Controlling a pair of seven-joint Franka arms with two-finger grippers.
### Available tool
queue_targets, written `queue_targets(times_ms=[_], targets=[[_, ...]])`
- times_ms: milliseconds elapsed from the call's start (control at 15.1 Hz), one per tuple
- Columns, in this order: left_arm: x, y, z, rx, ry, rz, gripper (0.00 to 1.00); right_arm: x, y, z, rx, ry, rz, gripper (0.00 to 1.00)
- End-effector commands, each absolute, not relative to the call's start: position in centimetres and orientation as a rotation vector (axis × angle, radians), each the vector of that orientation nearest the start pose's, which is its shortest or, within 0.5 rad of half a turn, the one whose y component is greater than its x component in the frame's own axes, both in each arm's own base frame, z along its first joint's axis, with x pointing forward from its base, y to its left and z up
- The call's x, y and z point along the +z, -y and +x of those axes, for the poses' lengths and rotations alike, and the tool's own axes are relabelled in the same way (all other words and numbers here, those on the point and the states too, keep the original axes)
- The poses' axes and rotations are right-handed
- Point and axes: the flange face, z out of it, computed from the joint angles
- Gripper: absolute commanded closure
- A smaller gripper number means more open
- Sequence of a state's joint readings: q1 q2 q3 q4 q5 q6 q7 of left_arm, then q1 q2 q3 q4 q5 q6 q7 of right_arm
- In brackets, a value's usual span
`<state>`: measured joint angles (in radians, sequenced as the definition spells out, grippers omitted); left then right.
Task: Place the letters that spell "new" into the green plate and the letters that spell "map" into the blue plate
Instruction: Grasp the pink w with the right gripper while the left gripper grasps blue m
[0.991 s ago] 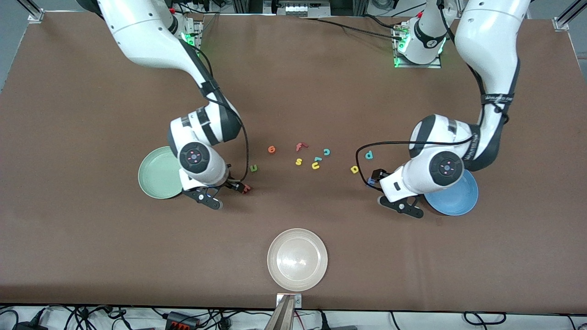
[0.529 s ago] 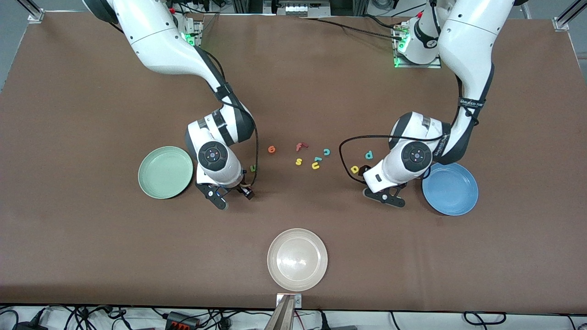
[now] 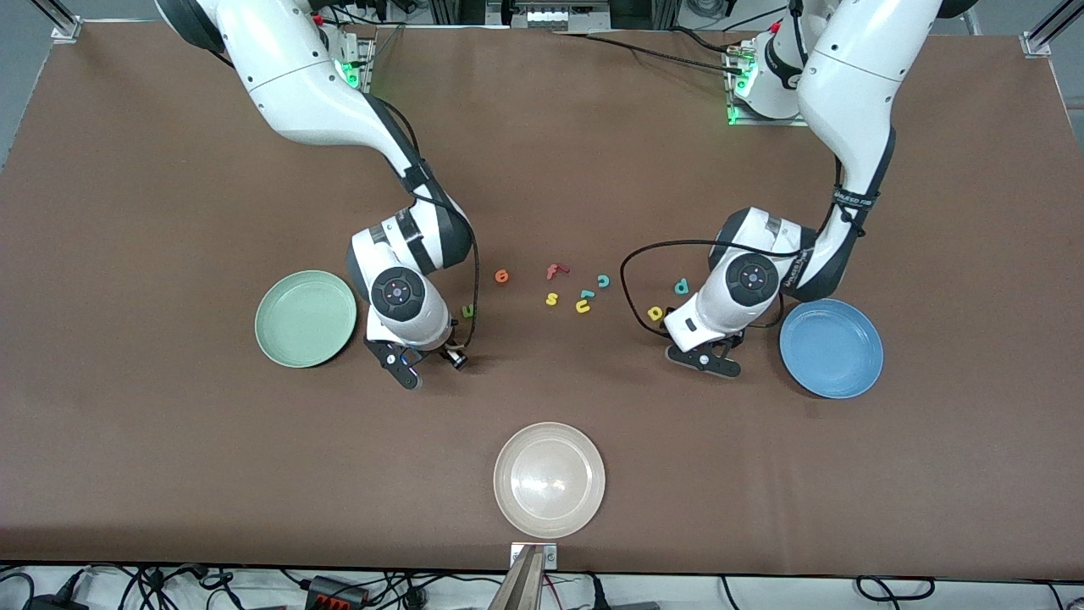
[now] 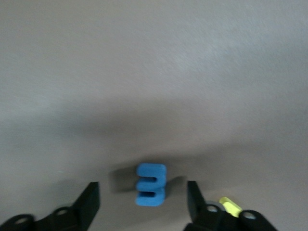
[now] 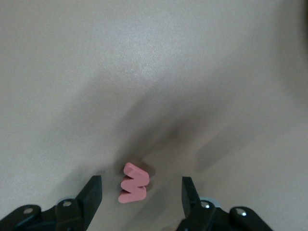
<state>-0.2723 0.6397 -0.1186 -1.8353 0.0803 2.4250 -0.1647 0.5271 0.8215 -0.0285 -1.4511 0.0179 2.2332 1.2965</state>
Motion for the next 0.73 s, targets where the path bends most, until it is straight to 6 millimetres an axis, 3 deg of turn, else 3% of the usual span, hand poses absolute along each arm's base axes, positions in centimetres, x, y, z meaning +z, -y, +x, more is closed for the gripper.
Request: queue_targets(times_ms=[0,132,330,529,661], targets=[[17.0,24.9,59.0,0.016,-0.397,-3.116,0.36,19.0,-36.2,62.2,0.039,-1.279,-2.903,0.28],[16.4,24.8,58.7,0.025,-0.402,-3.113,0.55,18.6,-36.2,62.1,0.043,-1.278,-2.907,0.34],[16.7,24.5,58.9,0.020,-0.401,-3.112,0.84,18.0,-36.1,62.1,0.045,-1.278,-2.912,0.34],[17.6,24.1,59.3,0.007,-0.389,-3.111,0.96,17.7,-36.0,62.1,0.049,-1.263,-2.924,0.34],[20.3,23.3,60.0,0.010,-0.380,-3.102,0.97,17.7,-35.8,62.2,0.049,-1.256,-2.926,0.41]])
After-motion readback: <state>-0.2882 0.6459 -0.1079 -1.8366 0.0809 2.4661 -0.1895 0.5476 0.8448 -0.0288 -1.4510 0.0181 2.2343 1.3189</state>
